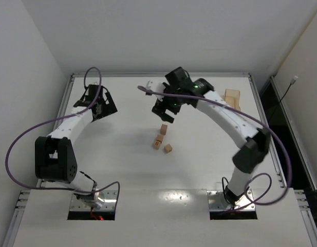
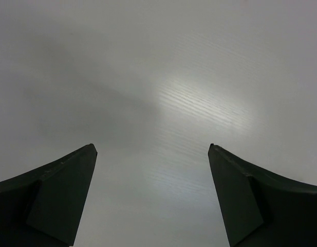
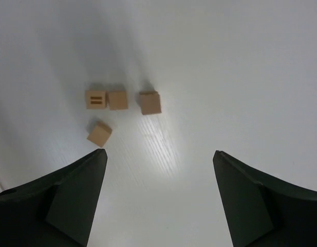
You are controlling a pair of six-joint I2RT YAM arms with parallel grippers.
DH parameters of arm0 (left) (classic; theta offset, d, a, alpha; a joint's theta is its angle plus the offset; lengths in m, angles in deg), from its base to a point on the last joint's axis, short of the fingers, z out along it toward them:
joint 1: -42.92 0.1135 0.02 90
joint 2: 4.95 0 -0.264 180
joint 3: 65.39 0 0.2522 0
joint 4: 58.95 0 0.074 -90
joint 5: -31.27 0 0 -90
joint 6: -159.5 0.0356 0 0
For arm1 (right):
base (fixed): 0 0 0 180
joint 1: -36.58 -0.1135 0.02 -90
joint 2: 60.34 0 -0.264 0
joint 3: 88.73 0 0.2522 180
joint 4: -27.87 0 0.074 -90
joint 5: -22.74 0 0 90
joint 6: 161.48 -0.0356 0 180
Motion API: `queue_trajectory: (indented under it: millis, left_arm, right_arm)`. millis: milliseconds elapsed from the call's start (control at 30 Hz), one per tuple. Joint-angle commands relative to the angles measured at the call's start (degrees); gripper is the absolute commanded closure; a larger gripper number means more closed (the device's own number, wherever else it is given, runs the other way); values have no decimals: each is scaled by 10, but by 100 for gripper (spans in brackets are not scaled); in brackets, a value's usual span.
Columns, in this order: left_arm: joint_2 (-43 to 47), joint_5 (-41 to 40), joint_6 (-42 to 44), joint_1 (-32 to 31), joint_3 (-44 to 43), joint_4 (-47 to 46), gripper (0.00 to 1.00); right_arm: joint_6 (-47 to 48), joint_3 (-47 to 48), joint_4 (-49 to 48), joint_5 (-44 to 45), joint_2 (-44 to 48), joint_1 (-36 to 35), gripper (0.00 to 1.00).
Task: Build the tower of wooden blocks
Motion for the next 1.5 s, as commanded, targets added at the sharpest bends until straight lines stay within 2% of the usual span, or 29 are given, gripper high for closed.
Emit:
queue_trajectory:
  millis: [0, 100, 167, 200, 300, 533, 733, 933, 1467]
  left_arm:
    - [62, 28, 16, -69, 33, -4, 13]
    - [99, 22, 21, -148, 72, -4, 17]
    - [111, -2, 21, -190, 83, -4, 20]
    - [111, -12, 26, -231, 83, -11, 21]
    - [100, -39, 27, -297, 89, -16, 23]
    - [10, -60, 20, -383, 37, -23, 32]
    - [-76, -81, 5, -412, -30, -11, 39]
    - [-122, -91, 0, -438, -82, 5, 43]
    - [-180, -75, 0, -449, -109, 6, 48]
  right_arm:
    - [-99, -135, -144, 136, 103, 15, 20]
    - [-129, -211, -173, 237, 156, 35, 20]
    - [-140, -245, -184, 263, 176, 56, 21]
    - [-152, -256, -184, 281, 196, 64, 23]
    - [-168, -287, -184, 289, 214, 97, 24]
    - [-173, -334, -184, 249, 253, 165, 24]
    - [-173, -368, -179, 225, 289, 202, 24]
    - [-173, -380, -174, 199, 294, 226, 24]
    - [-173, -374, -163, 163, 289, 255, 24]
